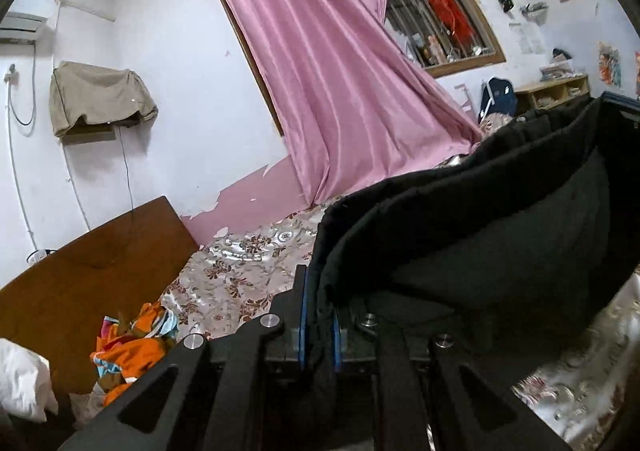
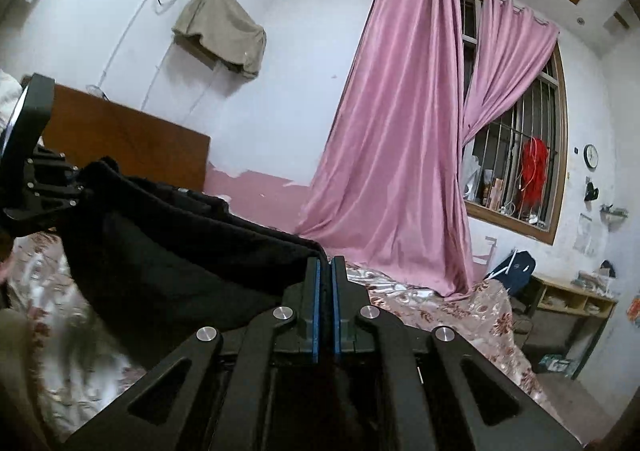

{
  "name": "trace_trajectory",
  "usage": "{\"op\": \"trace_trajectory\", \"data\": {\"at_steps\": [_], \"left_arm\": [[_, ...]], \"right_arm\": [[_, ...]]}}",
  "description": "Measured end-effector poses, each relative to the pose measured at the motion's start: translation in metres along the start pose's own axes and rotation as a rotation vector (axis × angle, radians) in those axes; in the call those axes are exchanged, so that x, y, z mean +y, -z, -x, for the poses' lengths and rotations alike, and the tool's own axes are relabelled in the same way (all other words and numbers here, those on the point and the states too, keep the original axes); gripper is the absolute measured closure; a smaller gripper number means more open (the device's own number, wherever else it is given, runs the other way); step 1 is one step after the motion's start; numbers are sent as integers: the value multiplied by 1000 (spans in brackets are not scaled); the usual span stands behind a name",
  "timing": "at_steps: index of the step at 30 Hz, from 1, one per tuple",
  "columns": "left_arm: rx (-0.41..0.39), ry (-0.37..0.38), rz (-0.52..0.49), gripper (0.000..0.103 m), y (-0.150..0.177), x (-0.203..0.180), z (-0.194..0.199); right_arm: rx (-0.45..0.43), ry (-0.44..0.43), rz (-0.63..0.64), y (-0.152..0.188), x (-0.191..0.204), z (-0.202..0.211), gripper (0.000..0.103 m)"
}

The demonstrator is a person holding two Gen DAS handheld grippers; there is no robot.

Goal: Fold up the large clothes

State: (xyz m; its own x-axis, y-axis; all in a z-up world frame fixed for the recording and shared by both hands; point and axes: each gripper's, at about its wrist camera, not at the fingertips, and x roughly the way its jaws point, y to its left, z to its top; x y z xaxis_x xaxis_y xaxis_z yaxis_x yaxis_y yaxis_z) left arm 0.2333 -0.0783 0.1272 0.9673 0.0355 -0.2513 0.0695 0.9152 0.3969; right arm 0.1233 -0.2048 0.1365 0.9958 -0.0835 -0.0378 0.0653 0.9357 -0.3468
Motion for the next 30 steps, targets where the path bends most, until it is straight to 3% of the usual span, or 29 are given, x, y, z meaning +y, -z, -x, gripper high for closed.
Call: {"op": "trace_trajectory", "data": {"at_steps": [10,22,27,30], "left_arm": [[88,-15,-12,94,-16,-17,-106],[261,34,36,93,17,-41,-239],[395,87,138,90,32,-41,-270],[411,115,186,88,29,-35,-269]], "right_arm": [[55,35,24,-5,6,-99,99],[211,21,-66,61,13,-232,99],[272,12,-71,86,17,-263,99],[284,-30,-74,91,20,-263,99]]}}
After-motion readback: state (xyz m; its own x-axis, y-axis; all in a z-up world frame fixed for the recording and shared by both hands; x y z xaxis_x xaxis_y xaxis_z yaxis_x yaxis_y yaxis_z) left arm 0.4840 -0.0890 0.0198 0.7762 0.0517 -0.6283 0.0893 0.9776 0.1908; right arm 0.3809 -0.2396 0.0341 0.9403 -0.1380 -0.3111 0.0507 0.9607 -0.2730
